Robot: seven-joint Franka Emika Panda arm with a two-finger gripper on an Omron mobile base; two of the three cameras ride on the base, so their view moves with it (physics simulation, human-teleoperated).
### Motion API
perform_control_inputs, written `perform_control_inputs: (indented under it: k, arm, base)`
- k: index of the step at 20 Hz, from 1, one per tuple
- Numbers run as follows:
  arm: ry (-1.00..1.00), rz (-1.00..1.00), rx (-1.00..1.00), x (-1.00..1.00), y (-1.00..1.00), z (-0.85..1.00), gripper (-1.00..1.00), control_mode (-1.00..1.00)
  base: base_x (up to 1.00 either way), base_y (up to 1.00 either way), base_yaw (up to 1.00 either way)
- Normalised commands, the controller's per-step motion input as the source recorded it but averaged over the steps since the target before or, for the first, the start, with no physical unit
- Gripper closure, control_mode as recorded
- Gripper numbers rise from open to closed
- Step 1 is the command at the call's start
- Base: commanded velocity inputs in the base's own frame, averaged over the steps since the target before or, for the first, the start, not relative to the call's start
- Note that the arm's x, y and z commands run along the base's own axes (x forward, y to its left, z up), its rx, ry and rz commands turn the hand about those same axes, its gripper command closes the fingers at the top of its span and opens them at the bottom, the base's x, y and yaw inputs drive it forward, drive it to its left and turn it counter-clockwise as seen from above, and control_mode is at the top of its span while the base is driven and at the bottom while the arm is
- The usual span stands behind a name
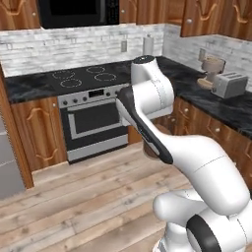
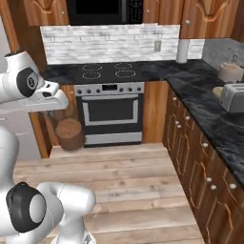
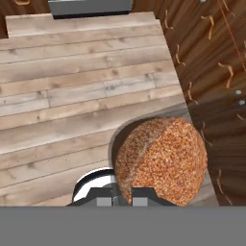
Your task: Pick the jar and jar from the dining table and place them in the open cabinet. Close the cabinet after placing the objects.
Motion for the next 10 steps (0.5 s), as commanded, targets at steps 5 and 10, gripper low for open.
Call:
perform_control_inputs:
  k: [5,10]
  arm:
    - [0.00,0.00,0.00,0.00,0.00,0.00,1.00,1.00]
    - [0.00,0.00,0.00,0.00,0.00,0.00,1.00,1.00]
  base:
    - [1.00,0.36,-0.30]
    - [1.00,0.43,-0.30]
